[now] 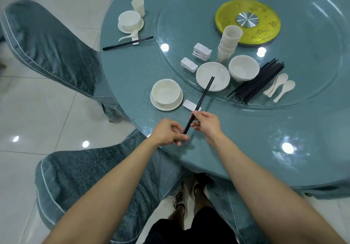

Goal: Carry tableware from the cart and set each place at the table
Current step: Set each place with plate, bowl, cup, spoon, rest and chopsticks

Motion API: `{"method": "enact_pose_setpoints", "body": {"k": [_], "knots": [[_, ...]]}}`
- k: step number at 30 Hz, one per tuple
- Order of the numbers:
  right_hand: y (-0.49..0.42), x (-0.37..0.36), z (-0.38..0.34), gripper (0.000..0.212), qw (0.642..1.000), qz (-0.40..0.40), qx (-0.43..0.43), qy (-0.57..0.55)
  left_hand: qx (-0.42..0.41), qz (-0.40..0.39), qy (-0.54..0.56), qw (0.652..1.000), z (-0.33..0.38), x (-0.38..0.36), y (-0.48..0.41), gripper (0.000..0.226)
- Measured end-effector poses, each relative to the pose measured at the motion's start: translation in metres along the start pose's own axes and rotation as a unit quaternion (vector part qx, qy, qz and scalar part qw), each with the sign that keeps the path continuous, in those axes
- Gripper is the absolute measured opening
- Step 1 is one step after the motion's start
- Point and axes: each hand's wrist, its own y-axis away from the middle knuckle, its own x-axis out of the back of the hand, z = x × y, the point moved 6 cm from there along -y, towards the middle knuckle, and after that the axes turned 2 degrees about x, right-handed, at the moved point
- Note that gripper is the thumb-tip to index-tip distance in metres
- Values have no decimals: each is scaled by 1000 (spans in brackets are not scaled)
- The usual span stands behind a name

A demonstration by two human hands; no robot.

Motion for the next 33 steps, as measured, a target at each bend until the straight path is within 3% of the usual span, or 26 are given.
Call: {"method": "enact_pose_setpoints", "body": {"k": [14, 19, 22, 27, 33], "knots": [[7, -20, 52, 26, 993, -48, -90, 60, 112, -83, -60, 988, -50, -3, 8, 39], [6, -16, 57, 26, 985, -42, -100, 134, 124, -61, -73, 988, -57, -2, 4, 38], [-1, -4, 55, 27, 978, 4, -76, 194, 125, -38, -81, 988, -55, 0, -1, 30], [-12, 18, 29, 5, 945, 114, 61, 301, 144, 33, -135, 980, -60, 10, -12, 35], [-44, 21, 21, 41, 927, 112, 95, 345, 133, 100, -214, 963, -60, 15, -9, 37]]}}
